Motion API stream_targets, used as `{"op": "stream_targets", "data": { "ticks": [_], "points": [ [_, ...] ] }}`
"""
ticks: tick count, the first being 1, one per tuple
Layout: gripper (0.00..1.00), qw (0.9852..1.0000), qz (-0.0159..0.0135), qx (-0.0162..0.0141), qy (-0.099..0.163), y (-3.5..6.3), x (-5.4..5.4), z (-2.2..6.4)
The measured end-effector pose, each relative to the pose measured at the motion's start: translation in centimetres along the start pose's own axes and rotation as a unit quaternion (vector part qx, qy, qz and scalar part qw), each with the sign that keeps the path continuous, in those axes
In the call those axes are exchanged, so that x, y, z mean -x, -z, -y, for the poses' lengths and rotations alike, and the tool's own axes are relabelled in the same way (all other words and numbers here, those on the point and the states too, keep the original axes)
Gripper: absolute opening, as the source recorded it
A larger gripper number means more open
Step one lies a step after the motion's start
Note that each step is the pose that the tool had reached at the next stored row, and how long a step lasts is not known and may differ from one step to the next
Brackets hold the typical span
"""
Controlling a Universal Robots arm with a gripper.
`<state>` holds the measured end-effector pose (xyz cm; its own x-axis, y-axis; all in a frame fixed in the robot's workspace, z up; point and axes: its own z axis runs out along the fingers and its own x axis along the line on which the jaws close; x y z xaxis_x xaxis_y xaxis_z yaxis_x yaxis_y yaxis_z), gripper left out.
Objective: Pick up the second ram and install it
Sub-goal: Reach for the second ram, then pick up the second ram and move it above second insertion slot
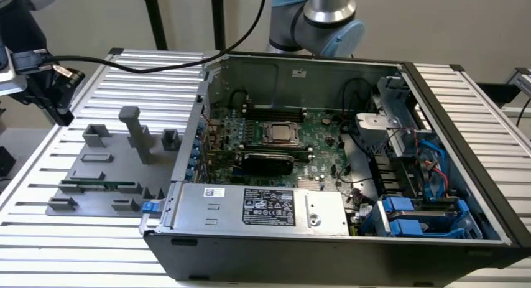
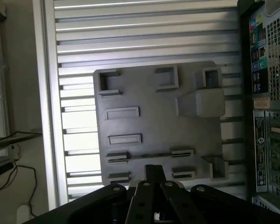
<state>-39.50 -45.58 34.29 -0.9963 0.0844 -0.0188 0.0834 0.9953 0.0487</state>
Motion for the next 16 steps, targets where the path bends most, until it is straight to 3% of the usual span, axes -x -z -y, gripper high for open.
{"op": "stream_targets", "data": {
  "ticks": [16],
  "points": [
    [0.11,1.0,-0.0001,-0.0001,0.0,-0.01,-0.14,0.01]
  ]
}}
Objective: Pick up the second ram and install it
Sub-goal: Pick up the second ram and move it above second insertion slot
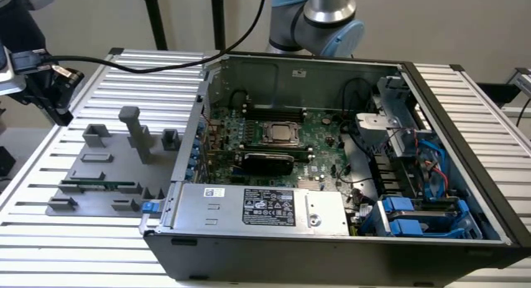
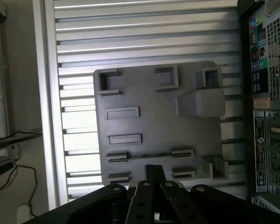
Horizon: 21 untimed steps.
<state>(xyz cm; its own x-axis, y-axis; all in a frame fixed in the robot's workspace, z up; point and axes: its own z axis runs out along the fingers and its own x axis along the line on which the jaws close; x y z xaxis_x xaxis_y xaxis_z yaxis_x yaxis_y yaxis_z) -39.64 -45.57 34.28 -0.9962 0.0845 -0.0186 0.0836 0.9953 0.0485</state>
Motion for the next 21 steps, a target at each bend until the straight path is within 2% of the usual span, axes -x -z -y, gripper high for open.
{"op": "stream_targets", "data": {
  "ticks": [2,6,11,16,21],
  "points": [
    [0.11,1.0,-0.0002,0.0005,0.008,-0.1,-0.04,0.01],
    [0.11,0.999,-0.002,0.0011,0.044,-0.27,-0.05,0.02],
    [0.11,0.9959,-0.0042,0.002,0.09,-0.51,-0.06,0.04],
    [0.11,0.9909,-0.0064,0.0028,0.135,-0.76,-0.06,0.05],
    [0.11,0.9837,-0.0085,0.0036,0.18,-1.03,-0.07,0.06]
  ]
}}
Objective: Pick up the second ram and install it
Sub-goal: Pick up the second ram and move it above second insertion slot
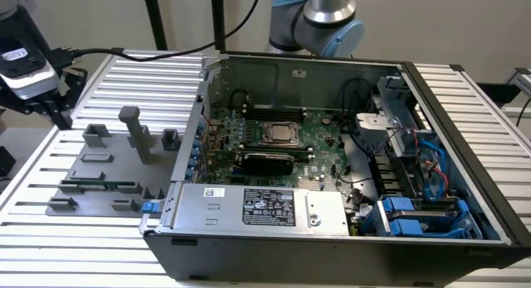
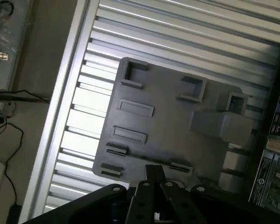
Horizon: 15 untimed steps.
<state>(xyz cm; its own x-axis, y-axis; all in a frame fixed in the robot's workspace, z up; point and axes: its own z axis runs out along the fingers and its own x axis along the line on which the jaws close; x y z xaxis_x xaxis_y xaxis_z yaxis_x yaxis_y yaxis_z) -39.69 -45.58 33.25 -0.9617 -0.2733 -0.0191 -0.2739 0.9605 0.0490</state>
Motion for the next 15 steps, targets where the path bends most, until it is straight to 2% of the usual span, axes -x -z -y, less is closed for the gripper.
{"op": "stream_targets", "data": {
  "ticks": [4,8,11,15],
  "points": [
    [0.11,0.9993,-0.0018,0.0007,0.036,-0.22,0.0,0.01],
    [0.11,0.9974,-0.0035,0.0014,0.072,-0.45,-0.01,0.02],
    [0.11,0.995,-0.0049,0.0019,0.1,-0.62,-0.01,0.03],
    [0.11,0.9907,-0.0067,0.0026,0.136,-0.89,-0.02,0.04]
  ]
}}
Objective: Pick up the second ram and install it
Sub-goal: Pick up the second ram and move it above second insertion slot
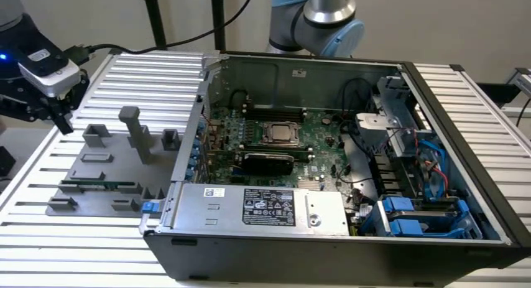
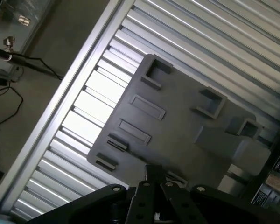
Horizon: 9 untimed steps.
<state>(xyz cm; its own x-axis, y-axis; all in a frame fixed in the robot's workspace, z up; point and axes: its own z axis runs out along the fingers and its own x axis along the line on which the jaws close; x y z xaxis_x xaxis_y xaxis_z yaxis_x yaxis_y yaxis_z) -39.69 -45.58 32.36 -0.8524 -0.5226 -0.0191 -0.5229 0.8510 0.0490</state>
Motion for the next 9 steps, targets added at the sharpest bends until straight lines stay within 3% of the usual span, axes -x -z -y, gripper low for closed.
{"op": "stream_targets", "data": {
  "ticks": [4,9],
  "points": [
    [0.11,0.9994,-0.0018,0.0007,0.036,-0.28,0.0,0.01],
    [0.11,0.9967,-0.004,0.0015,0.082,-0.66,-0.01,0.03]
  ]
}}
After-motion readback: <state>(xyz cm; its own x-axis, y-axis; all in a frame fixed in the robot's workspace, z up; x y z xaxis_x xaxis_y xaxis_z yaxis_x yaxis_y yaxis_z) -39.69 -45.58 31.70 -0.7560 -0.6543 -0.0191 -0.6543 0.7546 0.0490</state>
